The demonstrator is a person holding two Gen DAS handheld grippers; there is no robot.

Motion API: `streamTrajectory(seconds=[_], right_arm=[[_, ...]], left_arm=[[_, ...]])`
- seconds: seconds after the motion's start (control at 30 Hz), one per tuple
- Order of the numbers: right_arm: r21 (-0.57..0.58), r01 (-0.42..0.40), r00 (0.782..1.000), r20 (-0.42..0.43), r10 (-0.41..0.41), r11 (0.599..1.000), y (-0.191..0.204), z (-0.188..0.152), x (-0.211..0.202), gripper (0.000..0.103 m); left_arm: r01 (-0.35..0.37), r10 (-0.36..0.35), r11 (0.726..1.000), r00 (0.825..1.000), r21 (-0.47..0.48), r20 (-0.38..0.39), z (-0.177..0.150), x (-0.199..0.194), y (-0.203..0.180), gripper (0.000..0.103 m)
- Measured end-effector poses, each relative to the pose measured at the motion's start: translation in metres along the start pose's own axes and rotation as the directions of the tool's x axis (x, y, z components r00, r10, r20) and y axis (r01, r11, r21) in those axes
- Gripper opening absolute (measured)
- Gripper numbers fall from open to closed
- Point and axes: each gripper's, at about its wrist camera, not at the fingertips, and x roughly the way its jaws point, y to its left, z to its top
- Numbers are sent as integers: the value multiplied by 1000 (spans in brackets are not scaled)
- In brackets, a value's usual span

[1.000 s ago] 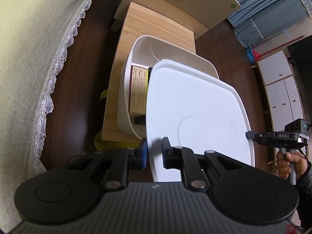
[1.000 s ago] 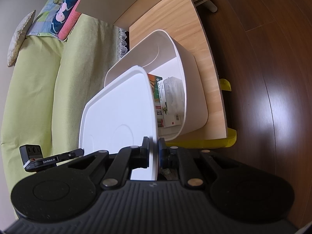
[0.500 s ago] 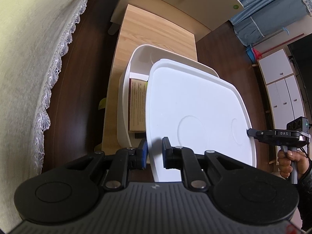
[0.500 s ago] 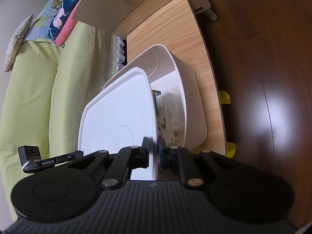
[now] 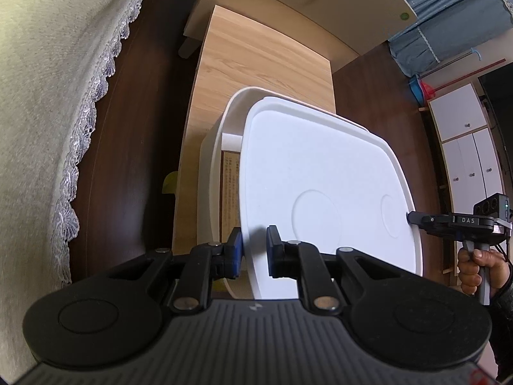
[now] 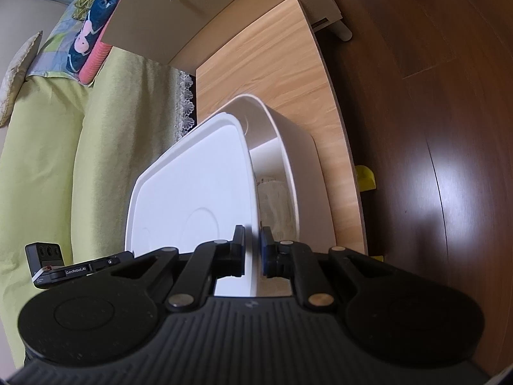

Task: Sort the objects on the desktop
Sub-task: 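Lower the lid with both grippers onto the bin rim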

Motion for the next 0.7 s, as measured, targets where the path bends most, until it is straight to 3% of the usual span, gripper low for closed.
streamTrajectory(seconds=[0.7], right_arm=[[-15, 40, 999, 15, -40, 999, 7, 21, 18, 9]], left_arm=[[6, -6, 1000, 1000, 17, 14, 22, 19, 12, 16]])
